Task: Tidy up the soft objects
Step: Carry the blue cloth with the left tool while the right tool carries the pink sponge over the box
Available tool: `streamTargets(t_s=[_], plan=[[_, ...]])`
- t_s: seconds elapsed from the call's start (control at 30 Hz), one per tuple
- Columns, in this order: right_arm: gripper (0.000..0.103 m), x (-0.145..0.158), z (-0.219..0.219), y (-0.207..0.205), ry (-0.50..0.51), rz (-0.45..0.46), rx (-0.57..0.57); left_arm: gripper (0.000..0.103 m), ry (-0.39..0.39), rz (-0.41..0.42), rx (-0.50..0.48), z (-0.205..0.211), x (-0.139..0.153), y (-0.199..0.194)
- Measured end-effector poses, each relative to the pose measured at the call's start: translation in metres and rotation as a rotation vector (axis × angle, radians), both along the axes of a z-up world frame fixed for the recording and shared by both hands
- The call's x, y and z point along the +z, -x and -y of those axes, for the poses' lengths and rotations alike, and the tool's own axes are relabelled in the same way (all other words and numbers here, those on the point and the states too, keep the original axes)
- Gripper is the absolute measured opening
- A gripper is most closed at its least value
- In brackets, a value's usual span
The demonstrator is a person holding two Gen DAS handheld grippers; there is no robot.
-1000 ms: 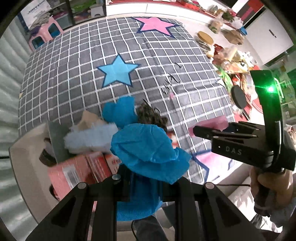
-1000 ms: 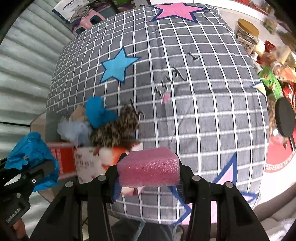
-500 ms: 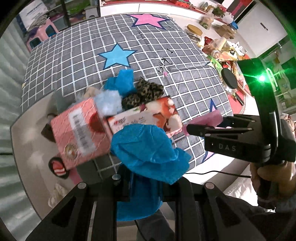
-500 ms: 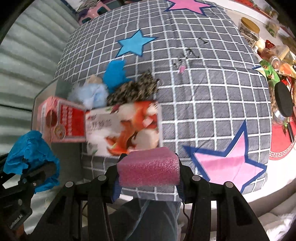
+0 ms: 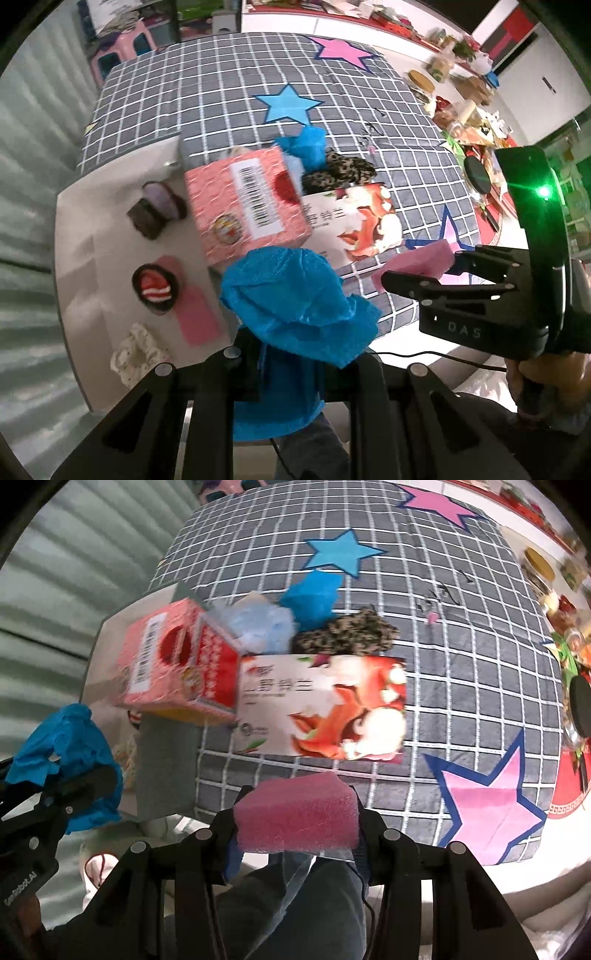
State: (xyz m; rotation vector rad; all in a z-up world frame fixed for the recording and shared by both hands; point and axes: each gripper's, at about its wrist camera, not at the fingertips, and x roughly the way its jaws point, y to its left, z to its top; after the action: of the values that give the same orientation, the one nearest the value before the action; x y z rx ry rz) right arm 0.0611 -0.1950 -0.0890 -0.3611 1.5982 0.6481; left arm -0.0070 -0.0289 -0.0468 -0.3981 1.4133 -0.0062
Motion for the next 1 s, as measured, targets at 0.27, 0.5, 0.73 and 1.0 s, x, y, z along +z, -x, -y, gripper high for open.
streamTargets(t_s=[0.27, 0.5, 0.73, 1.0], plan=[[0.049, 0.007, -0.028, 0.022, -0.004, 0.007, 0.088, 0.021, -0.004, -0.003, 0.109, -0.029, -0.001, 0.027], [0.049, 0.018, -0.061, 0.040, -0.025, 0.019, 0.184, 0.021, -0.017, -0.011, 0.263, -0.071, -0.005, 0.055], [0.049, 0.023, -0.103, 0.060, -0.027, 0.041, 0.309, 0.021, -0.031, -0.038, 0.389, -0.108, -0.015, 0.086], [0.049, 0.022, -0.147, 0.083, -0.052, 0.035, 0.427, 0.021, -0.034, -0.071, 0.469, -0.128, -0.028, 0.107]])
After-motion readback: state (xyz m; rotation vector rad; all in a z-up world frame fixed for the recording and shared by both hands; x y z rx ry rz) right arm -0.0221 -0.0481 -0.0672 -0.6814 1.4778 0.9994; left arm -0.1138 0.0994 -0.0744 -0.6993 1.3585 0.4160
